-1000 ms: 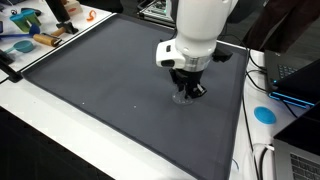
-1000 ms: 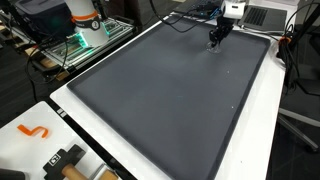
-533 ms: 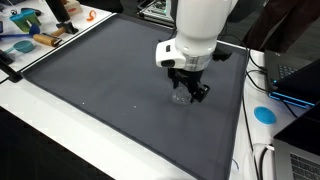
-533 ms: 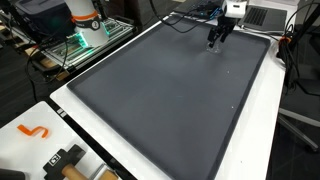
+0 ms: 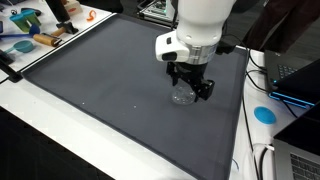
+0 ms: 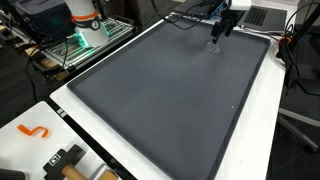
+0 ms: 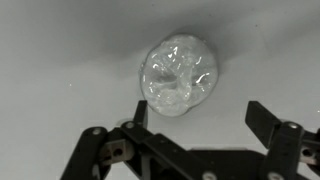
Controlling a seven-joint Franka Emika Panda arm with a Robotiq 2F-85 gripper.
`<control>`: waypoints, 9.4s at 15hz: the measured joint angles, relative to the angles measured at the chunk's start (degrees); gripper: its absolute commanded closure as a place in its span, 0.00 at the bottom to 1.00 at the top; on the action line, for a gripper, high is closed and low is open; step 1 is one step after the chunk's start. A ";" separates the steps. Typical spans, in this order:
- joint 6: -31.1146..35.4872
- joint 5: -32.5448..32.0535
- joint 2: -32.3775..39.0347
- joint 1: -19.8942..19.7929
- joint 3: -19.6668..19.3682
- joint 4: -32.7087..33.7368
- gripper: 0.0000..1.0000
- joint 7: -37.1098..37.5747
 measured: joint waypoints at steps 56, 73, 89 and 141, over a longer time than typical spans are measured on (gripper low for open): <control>13.99 35.12 -31.07 -13.82 4.64 -34.33 0.00 -64.77; 10.32 5.43 -24.42 -6.31 5.30 -21.43 0.00 -25.15; -6.81 -20.81 -12.89 6.35 2.98 -5.45 0.00 -12.65; -1.58 -10.97 -14.07 1.29 2.51 -7.55 0.00 -12.49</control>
